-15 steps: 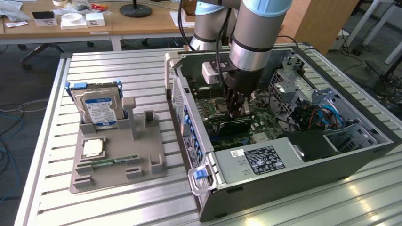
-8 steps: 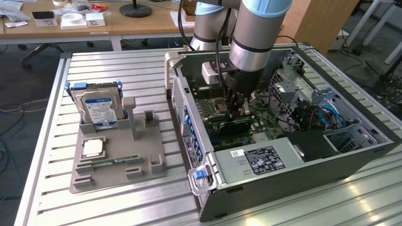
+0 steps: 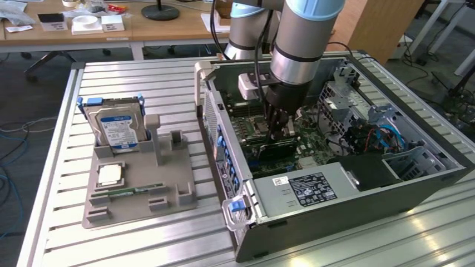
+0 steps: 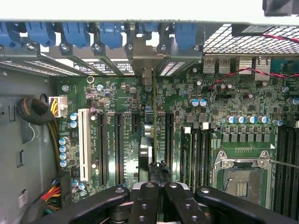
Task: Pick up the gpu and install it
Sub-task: 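Press down on the gpu until it lock into place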
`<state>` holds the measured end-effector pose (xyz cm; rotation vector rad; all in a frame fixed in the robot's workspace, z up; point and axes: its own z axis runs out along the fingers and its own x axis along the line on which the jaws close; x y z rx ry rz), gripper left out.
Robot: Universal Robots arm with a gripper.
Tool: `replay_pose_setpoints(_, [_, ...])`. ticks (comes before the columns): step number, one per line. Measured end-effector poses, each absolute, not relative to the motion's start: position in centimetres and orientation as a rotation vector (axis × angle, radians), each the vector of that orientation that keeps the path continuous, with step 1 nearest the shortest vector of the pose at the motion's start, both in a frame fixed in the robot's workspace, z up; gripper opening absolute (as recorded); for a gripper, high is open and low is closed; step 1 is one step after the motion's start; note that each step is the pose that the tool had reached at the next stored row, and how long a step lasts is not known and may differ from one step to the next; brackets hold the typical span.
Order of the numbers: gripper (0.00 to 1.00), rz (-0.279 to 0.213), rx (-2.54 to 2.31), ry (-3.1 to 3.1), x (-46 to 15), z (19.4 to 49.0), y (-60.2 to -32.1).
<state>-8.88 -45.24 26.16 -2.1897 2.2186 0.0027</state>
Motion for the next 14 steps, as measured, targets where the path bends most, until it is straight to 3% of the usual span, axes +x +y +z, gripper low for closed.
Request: replay_pose_setpoints(14, [0.11, 0.003, -2.19, 2.219, -8.88, 26.12, -45.24])
